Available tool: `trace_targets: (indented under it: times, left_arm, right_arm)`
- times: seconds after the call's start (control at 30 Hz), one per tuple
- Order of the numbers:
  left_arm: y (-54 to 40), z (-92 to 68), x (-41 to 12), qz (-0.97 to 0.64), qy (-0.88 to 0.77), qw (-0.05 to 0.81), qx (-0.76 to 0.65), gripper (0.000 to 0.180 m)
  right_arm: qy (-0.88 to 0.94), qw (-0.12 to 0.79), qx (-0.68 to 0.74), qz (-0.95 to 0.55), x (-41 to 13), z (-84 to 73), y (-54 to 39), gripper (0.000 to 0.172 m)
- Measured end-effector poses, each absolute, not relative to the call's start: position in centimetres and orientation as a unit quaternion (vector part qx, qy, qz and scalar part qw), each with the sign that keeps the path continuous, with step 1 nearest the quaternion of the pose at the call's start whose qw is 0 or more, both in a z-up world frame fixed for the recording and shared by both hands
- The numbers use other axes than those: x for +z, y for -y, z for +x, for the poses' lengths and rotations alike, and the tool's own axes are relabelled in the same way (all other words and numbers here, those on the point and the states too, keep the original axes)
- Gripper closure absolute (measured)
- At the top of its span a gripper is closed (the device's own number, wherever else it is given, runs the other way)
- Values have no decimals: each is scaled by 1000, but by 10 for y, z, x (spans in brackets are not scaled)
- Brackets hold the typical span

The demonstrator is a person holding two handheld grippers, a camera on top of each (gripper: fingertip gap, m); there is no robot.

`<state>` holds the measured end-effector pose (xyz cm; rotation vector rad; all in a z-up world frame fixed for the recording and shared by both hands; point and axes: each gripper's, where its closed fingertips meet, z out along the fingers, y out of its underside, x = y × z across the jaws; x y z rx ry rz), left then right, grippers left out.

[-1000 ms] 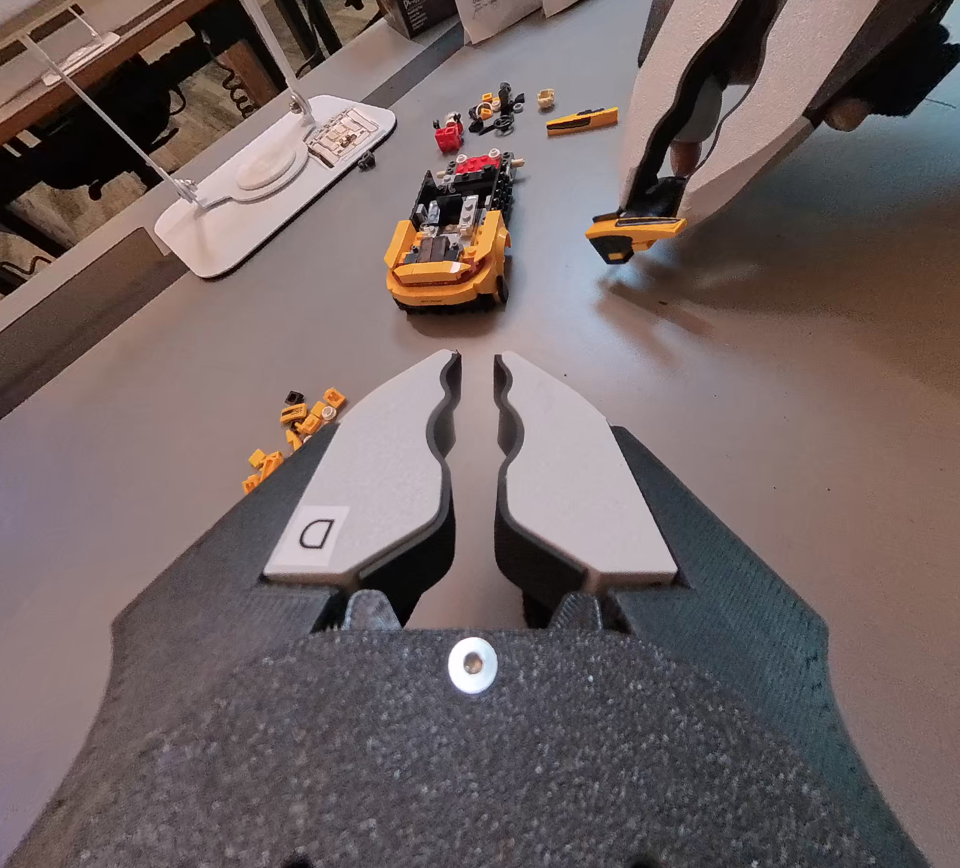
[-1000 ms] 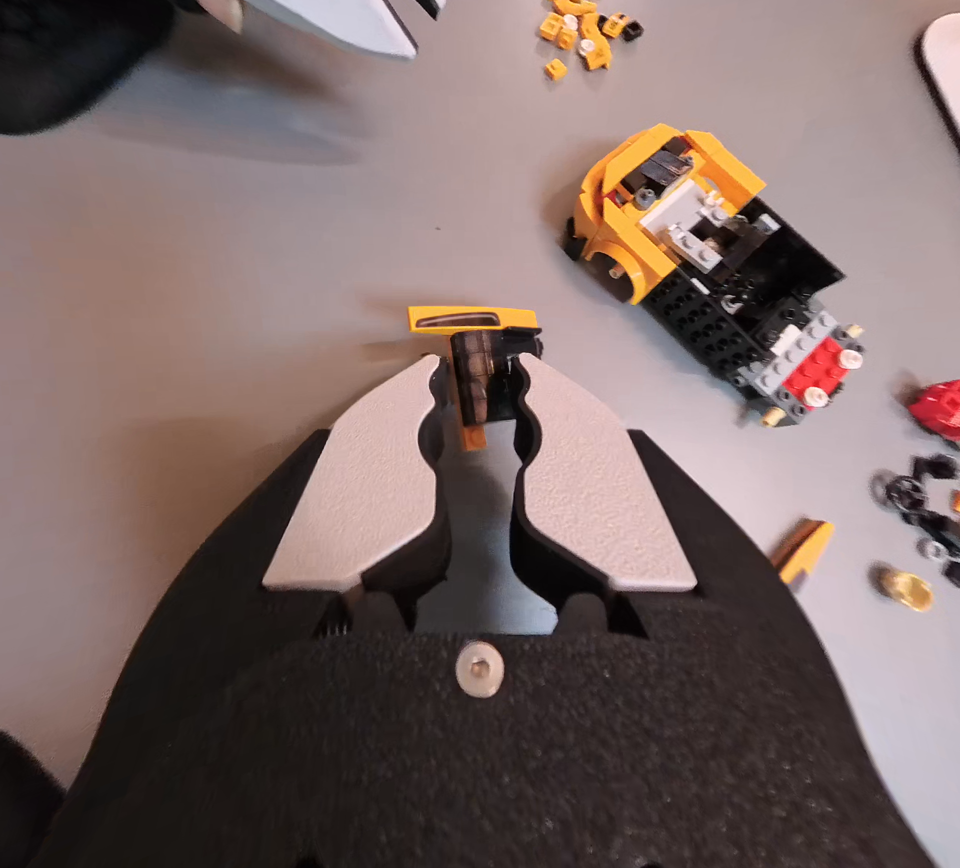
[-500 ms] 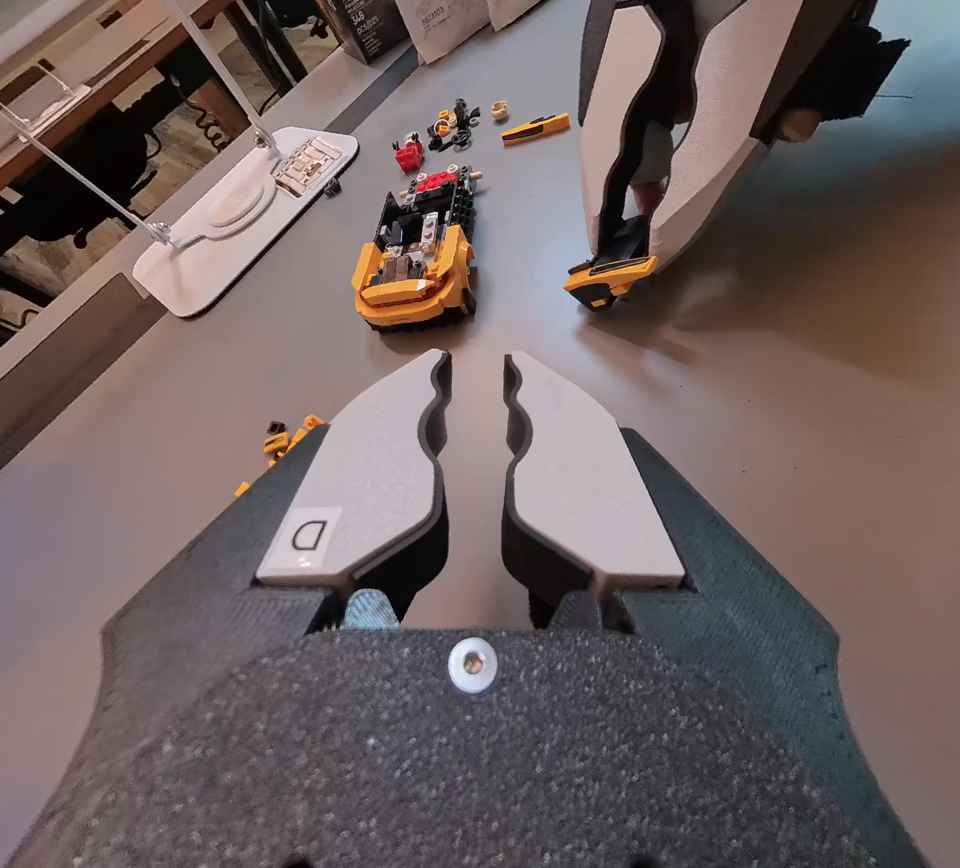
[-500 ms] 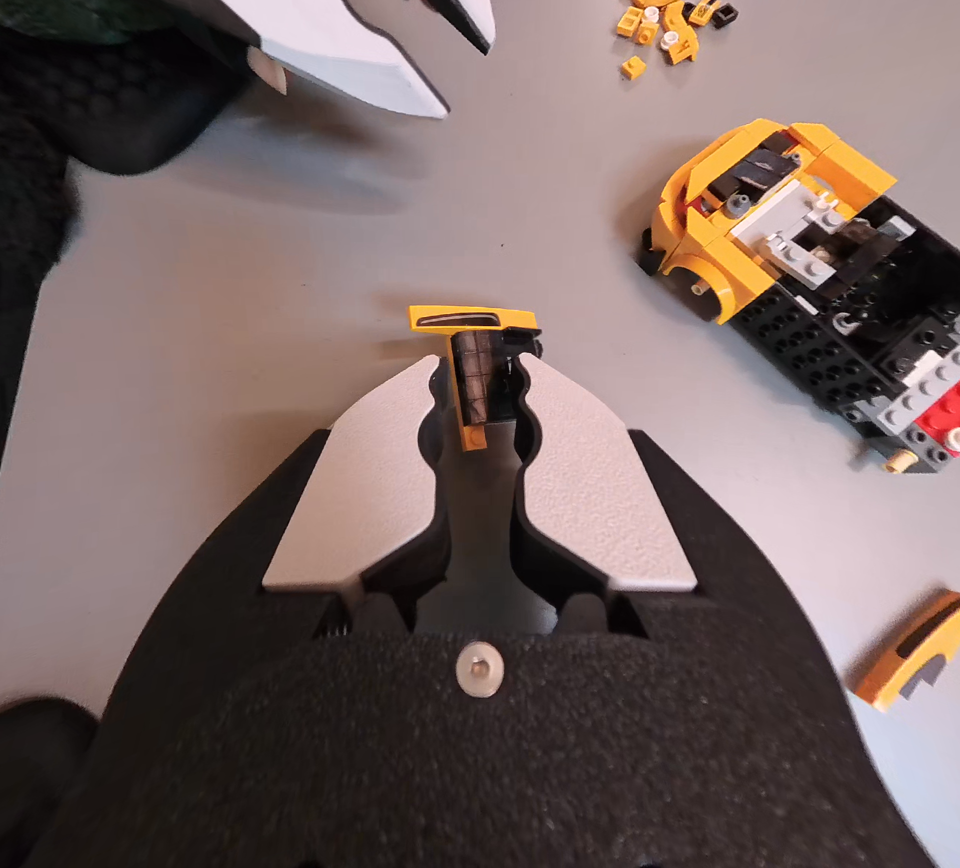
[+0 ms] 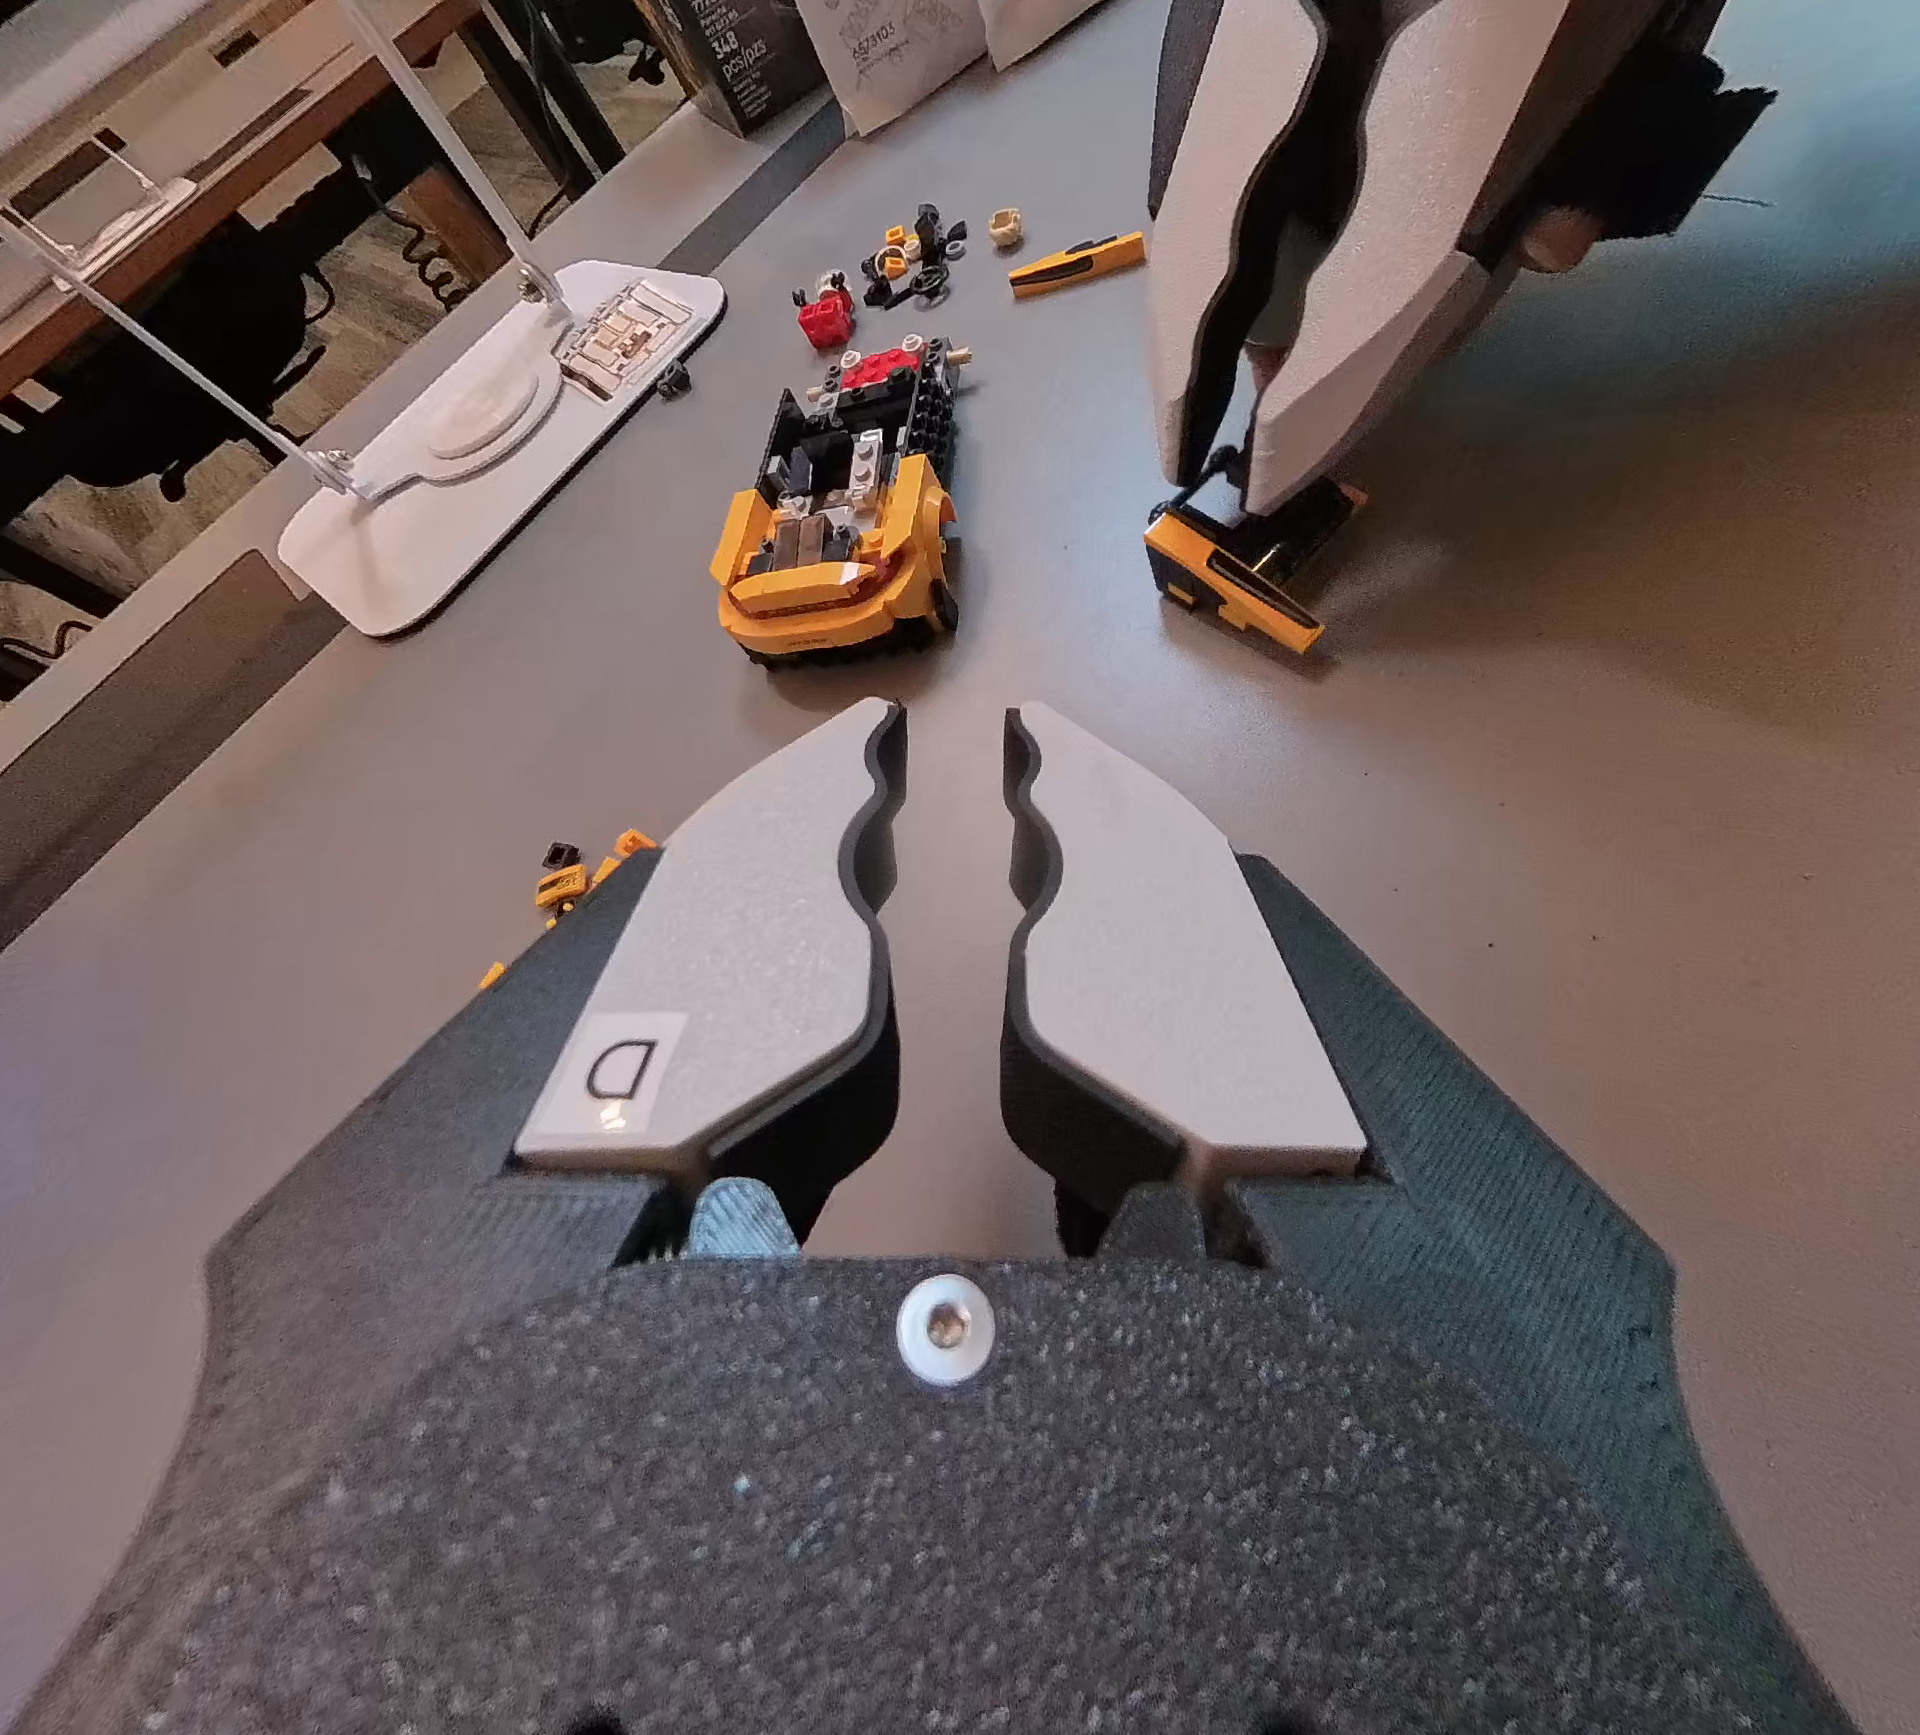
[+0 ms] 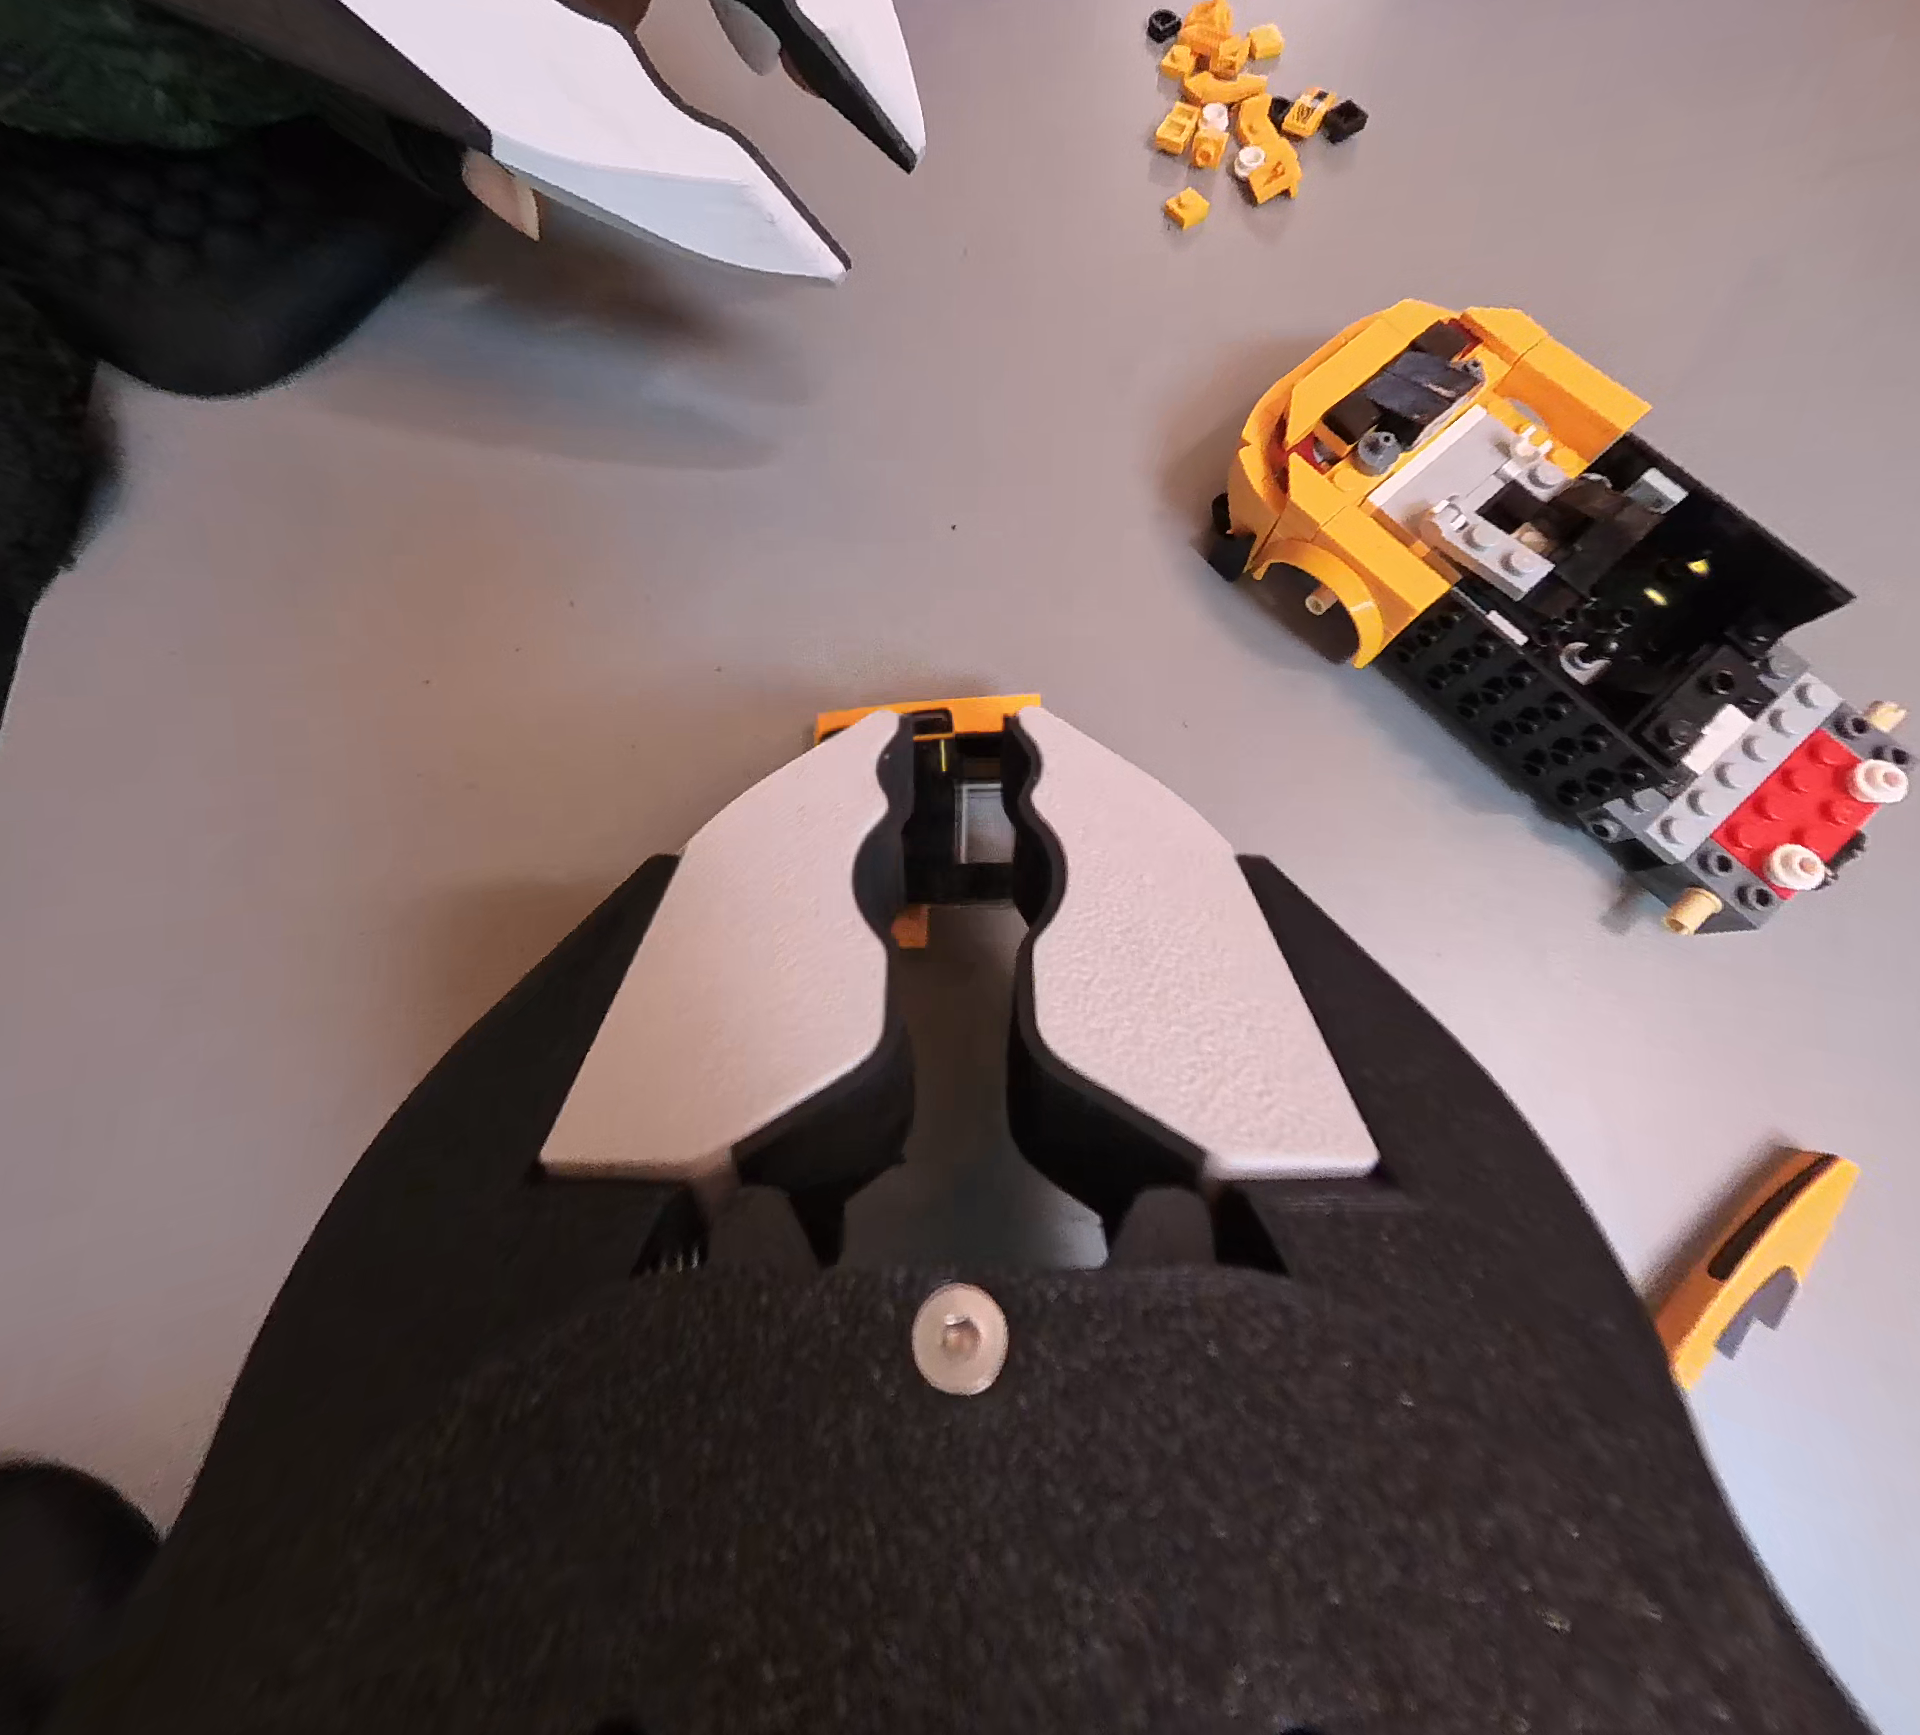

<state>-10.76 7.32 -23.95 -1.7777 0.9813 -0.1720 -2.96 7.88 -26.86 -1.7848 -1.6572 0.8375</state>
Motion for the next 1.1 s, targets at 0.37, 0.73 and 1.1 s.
trace_targets:
  times: [0.37, 0.73, 1.1]
  left_arm:
    - [-72, -107, -239, -741, -414, 524, -69, 163]
    - [-64, -95, -243, -731, -437, 514, -103, 160]
    - [-32, -38, -235, -617, -559, 524, -183, 140]
  right_arm:
    - [667, 277, 191, -665, -279, -5, -79, 128]
    - [666, 254, 229, -663, -290, -12, -73, 154]
    - [628, 204, 467, -589, -233, -22, -23, 154]
